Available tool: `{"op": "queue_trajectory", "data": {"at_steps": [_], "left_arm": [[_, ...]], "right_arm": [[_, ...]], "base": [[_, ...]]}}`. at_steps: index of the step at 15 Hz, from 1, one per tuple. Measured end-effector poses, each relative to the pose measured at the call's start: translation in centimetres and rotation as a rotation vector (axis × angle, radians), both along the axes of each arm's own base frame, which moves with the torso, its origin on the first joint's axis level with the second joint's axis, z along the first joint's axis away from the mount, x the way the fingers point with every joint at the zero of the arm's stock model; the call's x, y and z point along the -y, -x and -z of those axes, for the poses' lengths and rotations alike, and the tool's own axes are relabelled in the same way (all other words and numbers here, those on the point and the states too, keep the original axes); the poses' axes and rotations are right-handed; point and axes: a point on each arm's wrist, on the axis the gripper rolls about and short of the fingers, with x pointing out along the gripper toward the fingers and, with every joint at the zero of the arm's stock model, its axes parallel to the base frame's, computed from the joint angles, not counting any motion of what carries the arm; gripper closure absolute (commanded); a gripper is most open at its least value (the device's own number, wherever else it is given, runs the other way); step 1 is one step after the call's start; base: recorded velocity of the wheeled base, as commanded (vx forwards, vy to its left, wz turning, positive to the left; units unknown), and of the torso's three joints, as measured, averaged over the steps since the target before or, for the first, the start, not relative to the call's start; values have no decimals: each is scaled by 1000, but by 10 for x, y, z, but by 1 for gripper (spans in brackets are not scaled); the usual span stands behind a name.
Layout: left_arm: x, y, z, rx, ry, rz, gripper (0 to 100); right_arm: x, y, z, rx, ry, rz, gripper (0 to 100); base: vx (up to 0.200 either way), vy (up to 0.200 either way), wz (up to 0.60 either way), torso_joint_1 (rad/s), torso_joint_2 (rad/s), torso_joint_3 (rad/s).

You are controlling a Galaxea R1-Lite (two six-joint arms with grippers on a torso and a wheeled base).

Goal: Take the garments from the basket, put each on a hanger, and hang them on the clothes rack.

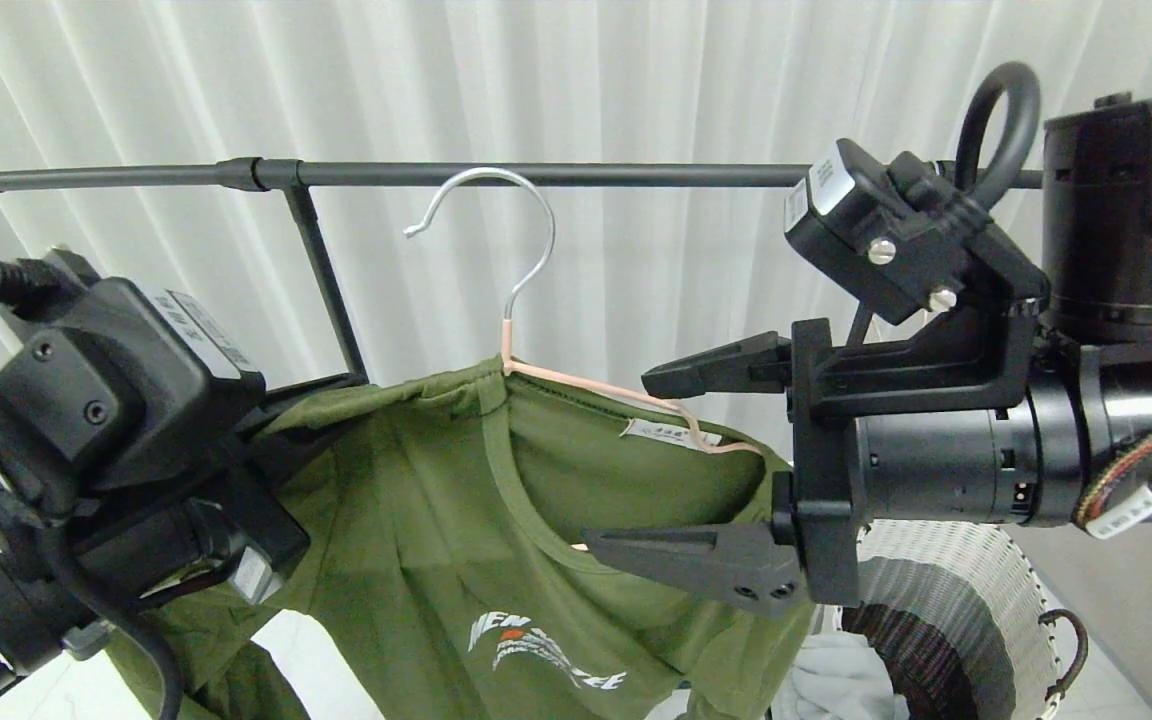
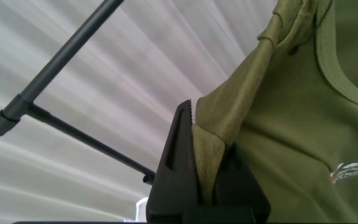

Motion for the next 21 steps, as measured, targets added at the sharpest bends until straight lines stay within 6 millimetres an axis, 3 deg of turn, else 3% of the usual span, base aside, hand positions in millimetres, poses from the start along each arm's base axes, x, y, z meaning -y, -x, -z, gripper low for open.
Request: {"op": "queue_trajectory", "data": {"at_steps": [11,21], "left_arm": [[10,-18,-5,102,82,-18,100],[19,-20,1,102,82,12,100]], "right_arm": [[-7,1,6,-100,15,-86,0],[-9,-19,1,-84,84,100,0]], "base": [[0,0,0,0,0,0],[0,0,0,0,0,0]]}}
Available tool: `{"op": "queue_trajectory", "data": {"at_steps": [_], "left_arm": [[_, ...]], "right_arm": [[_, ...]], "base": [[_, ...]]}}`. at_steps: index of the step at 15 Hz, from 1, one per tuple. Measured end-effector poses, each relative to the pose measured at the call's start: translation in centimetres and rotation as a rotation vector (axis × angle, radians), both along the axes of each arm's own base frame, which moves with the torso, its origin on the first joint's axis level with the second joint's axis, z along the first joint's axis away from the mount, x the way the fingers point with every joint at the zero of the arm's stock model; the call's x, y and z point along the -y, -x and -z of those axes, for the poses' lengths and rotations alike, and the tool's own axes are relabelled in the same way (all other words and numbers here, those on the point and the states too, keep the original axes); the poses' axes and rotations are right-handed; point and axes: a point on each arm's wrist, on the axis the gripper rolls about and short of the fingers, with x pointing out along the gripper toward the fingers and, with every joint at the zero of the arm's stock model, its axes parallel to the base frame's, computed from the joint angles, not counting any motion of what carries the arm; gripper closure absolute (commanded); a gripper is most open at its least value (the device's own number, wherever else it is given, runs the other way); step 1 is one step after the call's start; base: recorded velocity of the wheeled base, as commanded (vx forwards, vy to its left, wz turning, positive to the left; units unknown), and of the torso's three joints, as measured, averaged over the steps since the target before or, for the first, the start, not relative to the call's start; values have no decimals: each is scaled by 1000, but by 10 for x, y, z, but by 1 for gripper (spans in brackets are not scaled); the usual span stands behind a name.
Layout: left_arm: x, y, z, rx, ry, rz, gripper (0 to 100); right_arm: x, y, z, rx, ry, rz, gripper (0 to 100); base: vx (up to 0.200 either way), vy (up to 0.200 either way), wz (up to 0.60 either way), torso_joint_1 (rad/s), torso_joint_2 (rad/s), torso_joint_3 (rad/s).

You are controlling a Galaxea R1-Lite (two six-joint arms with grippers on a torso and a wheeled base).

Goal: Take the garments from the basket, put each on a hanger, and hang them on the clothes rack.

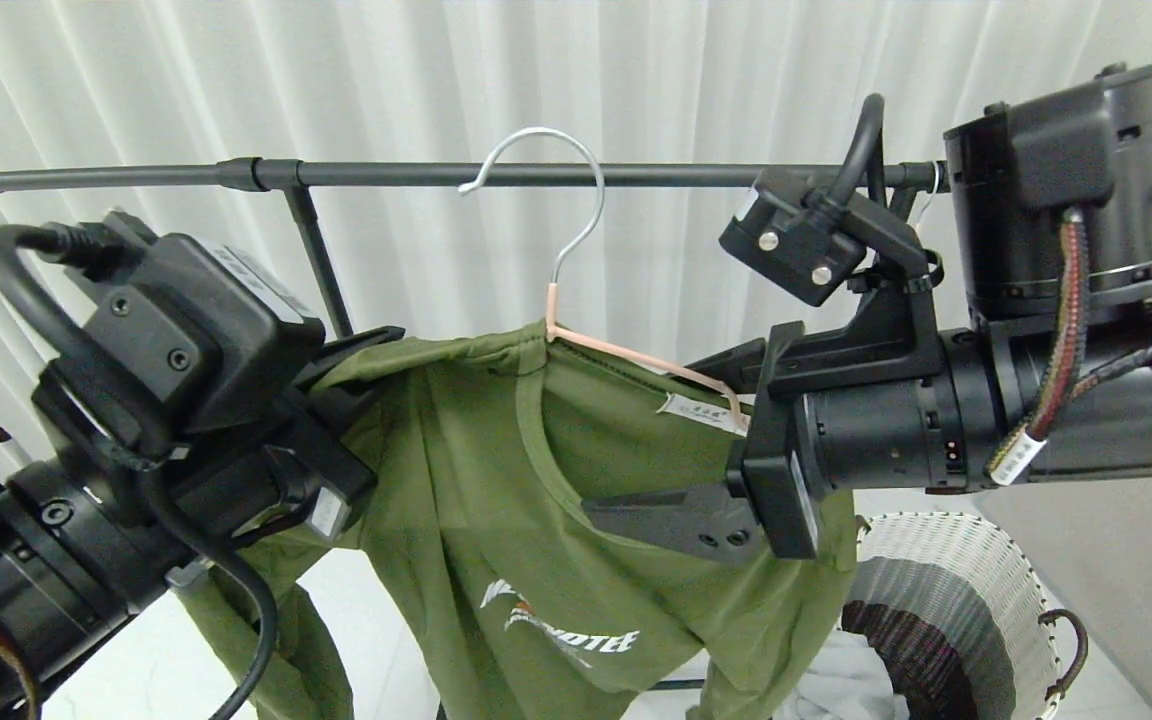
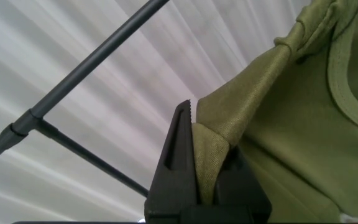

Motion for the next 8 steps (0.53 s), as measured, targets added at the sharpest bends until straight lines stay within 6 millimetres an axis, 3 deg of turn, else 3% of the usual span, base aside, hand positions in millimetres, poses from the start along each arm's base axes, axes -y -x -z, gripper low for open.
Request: {"op": "queue_trajectory", "data": {"at_steps": [8], "left_arm": [[3,4,-1,10,6,47,100]], "right_arm": [[0,-21,4,46,29,35,0]], "base": [[0,0,0,0,0,0]]}}
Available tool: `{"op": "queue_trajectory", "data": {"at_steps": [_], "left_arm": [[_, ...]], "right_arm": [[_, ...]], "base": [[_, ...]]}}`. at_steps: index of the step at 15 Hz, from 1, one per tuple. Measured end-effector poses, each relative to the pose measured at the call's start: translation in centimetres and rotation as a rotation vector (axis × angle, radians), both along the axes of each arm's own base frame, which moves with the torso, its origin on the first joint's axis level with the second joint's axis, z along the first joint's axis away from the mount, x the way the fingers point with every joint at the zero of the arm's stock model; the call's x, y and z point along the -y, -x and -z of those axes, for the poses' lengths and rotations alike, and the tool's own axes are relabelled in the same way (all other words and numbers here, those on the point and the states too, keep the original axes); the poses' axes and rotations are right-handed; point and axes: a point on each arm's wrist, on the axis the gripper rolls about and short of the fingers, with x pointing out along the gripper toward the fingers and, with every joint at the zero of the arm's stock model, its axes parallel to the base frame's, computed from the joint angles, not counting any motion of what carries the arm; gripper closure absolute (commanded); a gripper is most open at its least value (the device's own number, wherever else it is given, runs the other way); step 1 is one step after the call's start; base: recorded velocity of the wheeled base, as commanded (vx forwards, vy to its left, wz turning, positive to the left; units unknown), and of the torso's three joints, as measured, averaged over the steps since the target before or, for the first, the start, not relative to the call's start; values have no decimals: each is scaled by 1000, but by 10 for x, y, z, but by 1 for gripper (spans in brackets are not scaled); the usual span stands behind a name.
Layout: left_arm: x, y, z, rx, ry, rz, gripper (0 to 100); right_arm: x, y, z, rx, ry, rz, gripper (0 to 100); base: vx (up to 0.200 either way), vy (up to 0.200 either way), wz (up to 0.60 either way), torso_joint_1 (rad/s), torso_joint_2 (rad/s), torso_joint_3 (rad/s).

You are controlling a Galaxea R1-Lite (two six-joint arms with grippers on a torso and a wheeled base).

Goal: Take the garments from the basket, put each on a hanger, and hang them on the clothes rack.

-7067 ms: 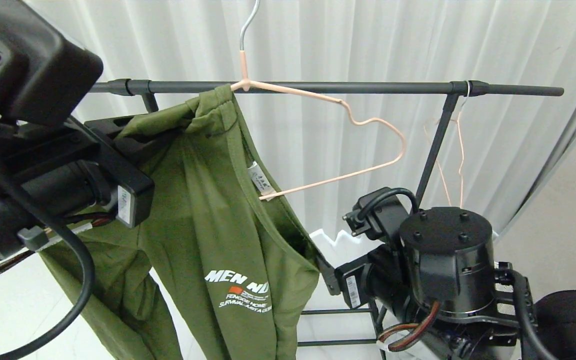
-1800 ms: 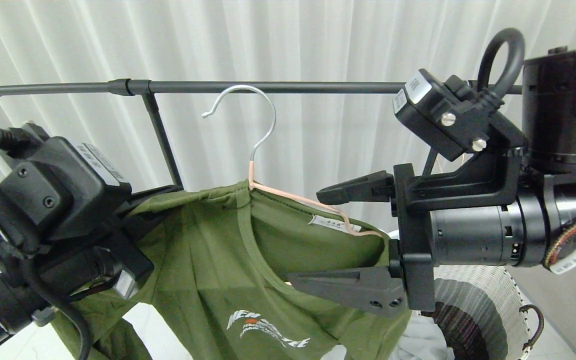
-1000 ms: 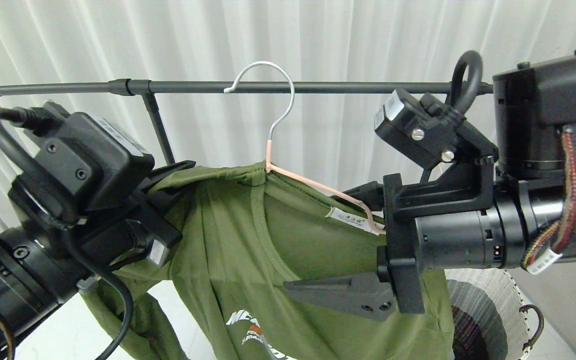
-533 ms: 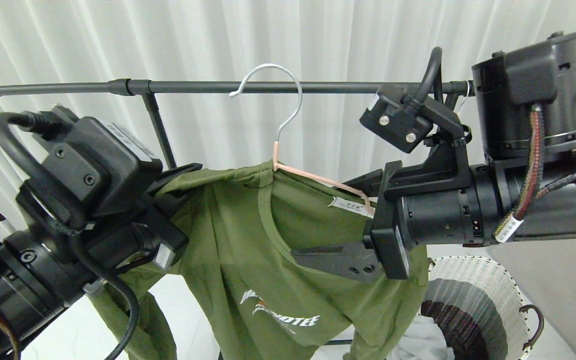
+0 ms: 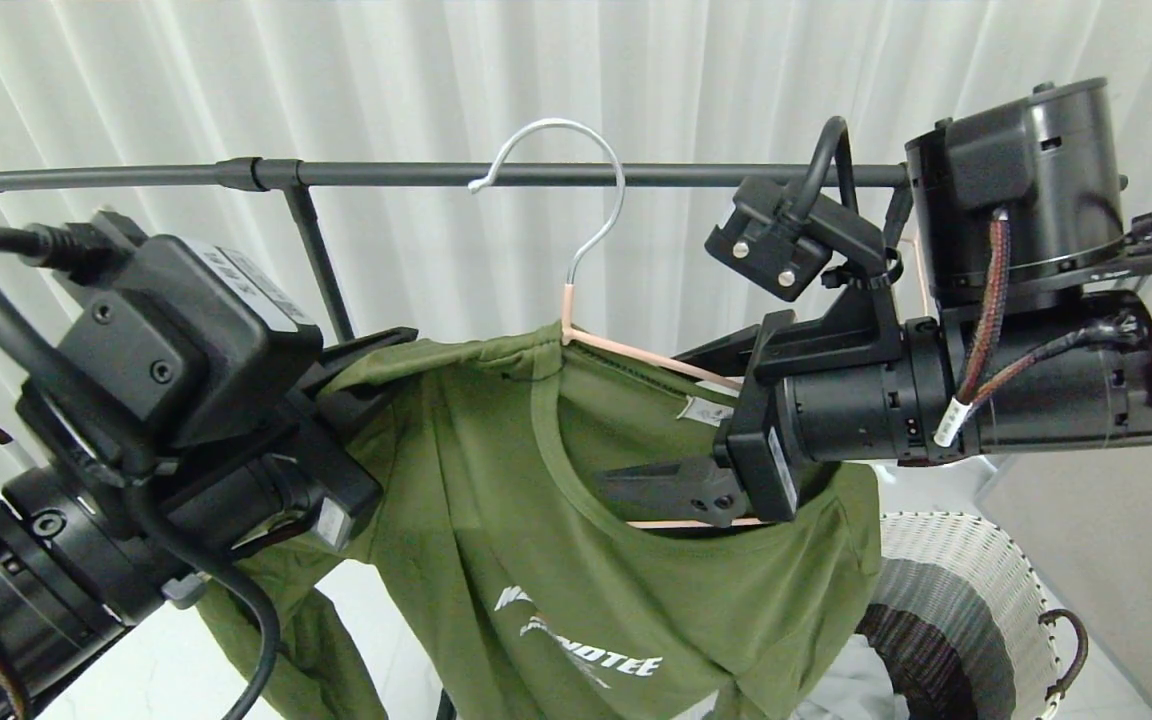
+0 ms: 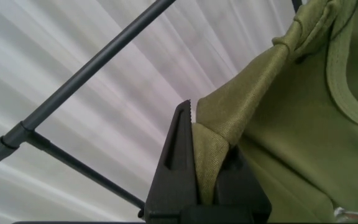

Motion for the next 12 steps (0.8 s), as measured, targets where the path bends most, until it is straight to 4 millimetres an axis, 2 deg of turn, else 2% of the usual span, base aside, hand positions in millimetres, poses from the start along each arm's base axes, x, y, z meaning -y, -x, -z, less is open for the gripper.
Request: {"op": "queue_trajectory", "data": {"at_steps": [1,2,12], "left_arm": [[0,0,0,1,0,3,100],[0,0,0,1,0,7,100],[1,2,-1,5,2,18,100]], "right_arm": [[0,-1,-1,2,-2,2,0],[0,-1,-1,2,-2,3,100],[1,-4,-1,71,18,-10,100]], "base": [[0,0,0,0,0,0],[0,0,0,0,0,0],[0,0,0,0,0,0]]}}
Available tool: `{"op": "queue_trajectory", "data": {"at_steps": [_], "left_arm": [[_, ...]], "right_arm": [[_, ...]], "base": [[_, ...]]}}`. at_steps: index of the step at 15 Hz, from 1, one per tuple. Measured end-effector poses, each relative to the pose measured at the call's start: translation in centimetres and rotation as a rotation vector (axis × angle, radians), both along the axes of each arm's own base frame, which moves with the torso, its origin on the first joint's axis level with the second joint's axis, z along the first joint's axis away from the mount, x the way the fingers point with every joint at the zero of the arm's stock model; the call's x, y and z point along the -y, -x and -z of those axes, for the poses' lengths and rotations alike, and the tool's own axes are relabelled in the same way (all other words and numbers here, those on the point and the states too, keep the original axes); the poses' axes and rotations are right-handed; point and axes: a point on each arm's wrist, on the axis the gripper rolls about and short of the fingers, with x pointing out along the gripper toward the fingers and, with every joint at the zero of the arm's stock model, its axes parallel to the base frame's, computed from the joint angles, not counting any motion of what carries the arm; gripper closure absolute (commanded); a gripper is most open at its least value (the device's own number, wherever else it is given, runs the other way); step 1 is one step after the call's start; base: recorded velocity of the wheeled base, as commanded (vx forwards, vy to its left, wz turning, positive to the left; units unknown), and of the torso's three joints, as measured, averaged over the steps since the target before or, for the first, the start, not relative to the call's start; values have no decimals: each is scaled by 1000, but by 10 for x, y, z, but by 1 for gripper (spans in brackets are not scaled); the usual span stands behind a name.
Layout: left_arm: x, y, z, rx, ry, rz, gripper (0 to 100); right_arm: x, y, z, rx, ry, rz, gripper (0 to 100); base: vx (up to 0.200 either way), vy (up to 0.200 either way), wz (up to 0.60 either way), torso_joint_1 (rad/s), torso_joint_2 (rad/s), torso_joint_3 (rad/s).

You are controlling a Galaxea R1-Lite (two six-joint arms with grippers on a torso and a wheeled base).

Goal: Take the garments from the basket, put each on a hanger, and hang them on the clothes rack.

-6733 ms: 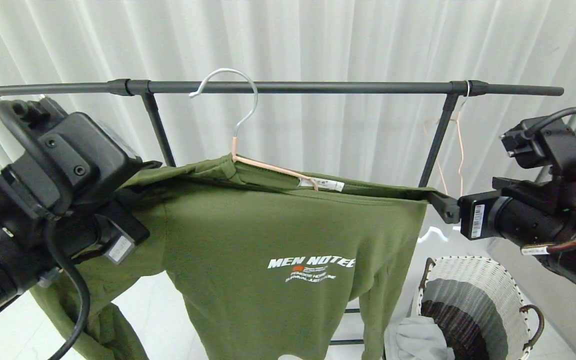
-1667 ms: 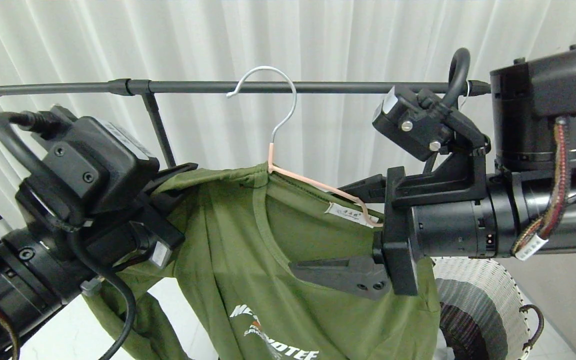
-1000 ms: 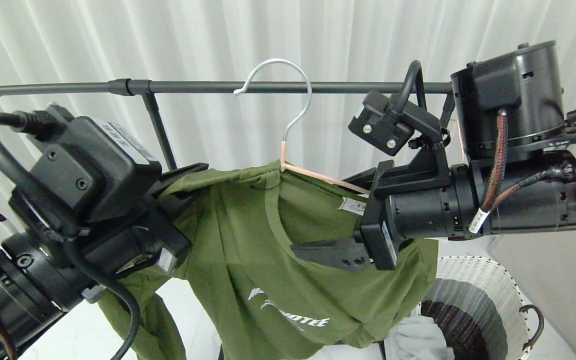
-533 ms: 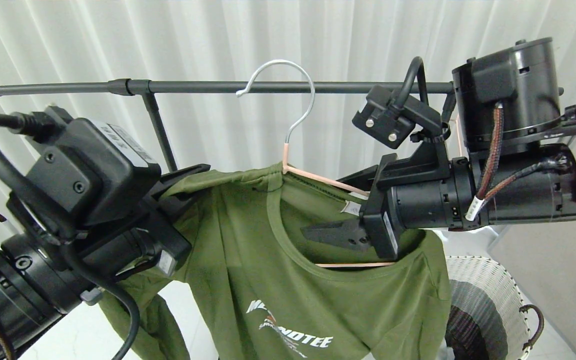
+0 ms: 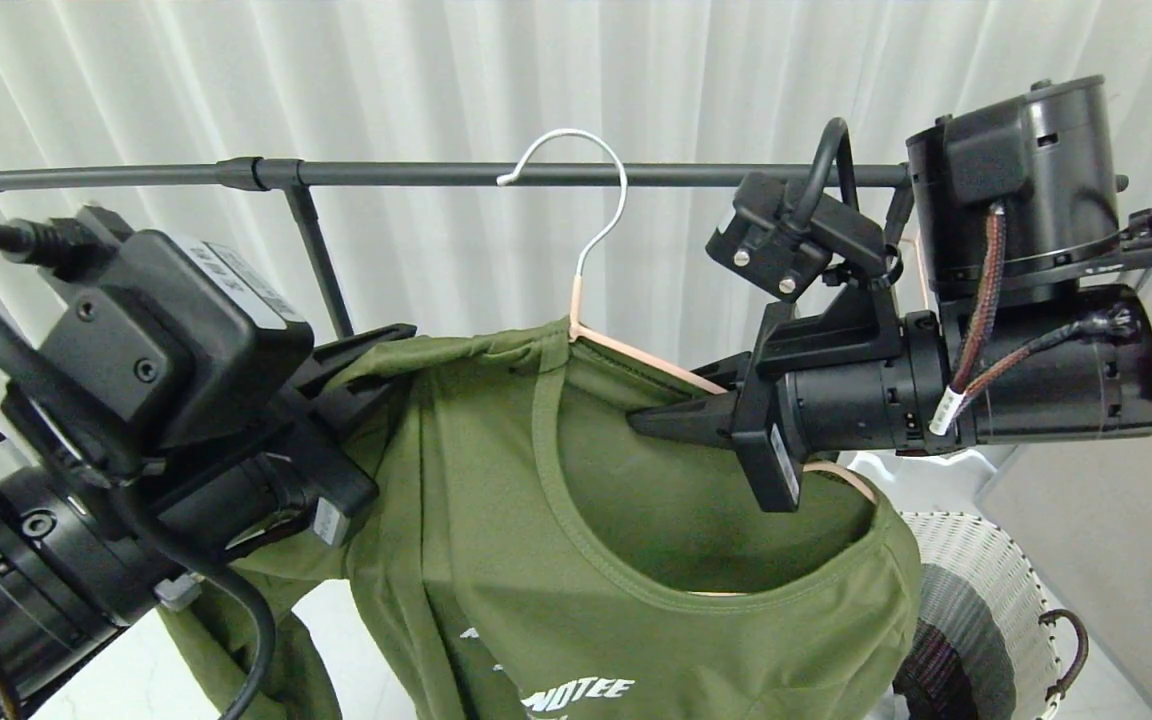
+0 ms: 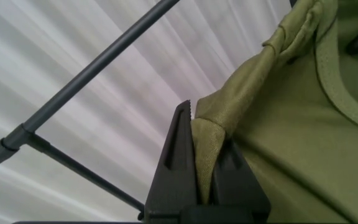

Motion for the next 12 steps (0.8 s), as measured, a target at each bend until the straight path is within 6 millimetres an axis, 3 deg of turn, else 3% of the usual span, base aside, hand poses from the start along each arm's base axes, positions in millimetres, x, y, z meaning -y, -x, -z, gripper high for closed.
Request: {"op": "queue_trajectory", "data": {"at_steps": [2,3,12], "left_arm": [[0,0,0,1,-4,-1,100],[0,0,0,1,-5,-4,0],[-9,5,9,-18,-11,-23,0]], "right_arm": [[0,0,-1,35,8,-7,100],[0,0,-1,50,9,-11,100],[10,-8,-12,230,6,5,100]], "base": [[0,0,0,0,0,0],[0,0,0,0,0,0],[0,0,0,0,0,0]]}}
